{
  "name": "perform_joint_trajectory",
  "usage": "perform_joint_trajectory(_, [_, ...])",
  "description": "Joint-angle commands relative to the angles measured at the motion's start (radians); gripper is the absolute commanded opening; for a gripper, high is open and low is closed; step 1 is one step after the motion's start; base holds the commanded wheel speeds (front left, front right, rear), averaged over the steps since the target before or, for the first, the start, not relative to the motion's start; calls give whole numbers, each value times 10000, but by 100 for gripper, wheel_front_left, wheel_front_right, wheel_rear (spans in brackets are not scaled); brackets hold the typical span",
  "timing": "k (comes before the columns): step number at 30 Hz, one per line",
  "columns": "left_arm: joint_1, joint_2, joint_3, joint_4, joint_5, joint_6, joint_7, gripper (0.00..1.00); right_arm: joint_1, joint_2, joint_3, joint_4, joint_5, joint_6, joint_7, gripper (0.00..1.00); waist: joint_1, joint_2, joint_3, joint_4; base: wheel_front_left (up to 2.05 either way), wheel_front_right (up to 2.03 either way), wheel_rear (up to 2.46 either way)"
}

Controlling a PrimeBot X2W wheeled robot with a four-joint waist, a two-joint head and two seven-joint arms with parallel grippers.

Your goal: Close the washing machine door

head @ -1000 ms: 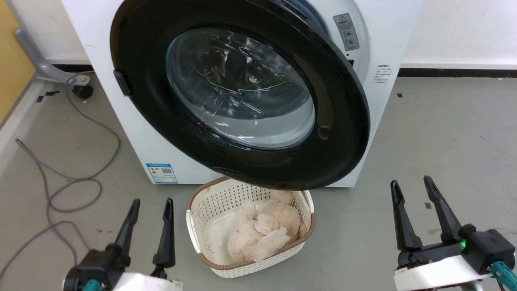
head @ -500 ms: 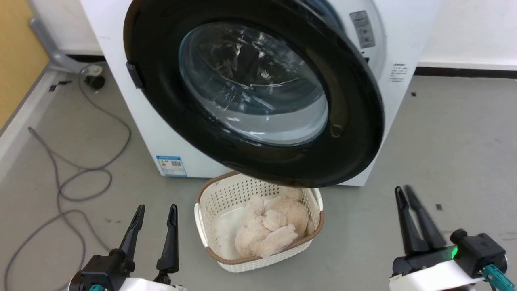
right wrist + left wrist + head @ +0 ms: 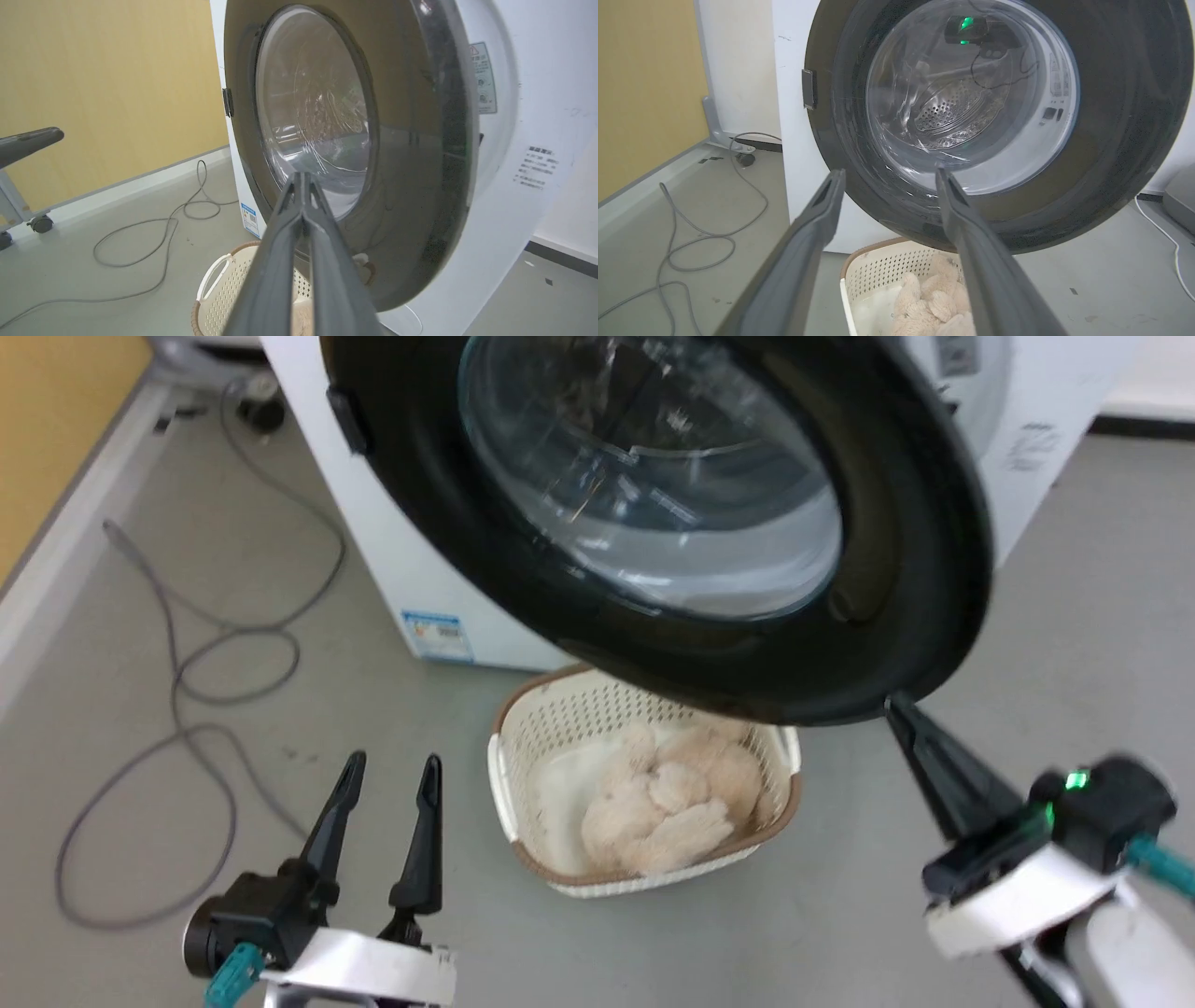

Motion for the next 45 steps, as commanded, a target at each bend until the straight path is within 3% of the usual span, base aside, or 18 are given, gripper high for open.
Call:
perform_joint_trajectory(1, [-251,-17,-38,-26,21,-42,-43,100,-598,-387,304,212,343,6,2,0,0,0,395,271,0,0,0])
perform_joint_trajectory(7, [-675,-21,-319,-6,-122,-27,-43,100,-2377,-1448,873,999,1367,6,398,0,0,0,1136,636,0,0,0])
perform_joint_trajectory(23, [-1430,-23,-813,-237,-404,377,-43,100,-5409,-2601,439,2887,3307,6,821,0,0,0,2366,1369,0,0,0])
perform_joint_trajectory(35, [-1724,-24,-1181,-268,-547,577,-43,100,-7345,-2568,-110,4628,3571,6,1592,0,0,0,2790,1573,0,0,0])
perform_joint_trajectory(45, [-1693,-24,-1291,-234,-627,704,-43,100,-7589,-2260,-558,5326,3469,6,1586,0,0,0,2717,1631,0,0,0])
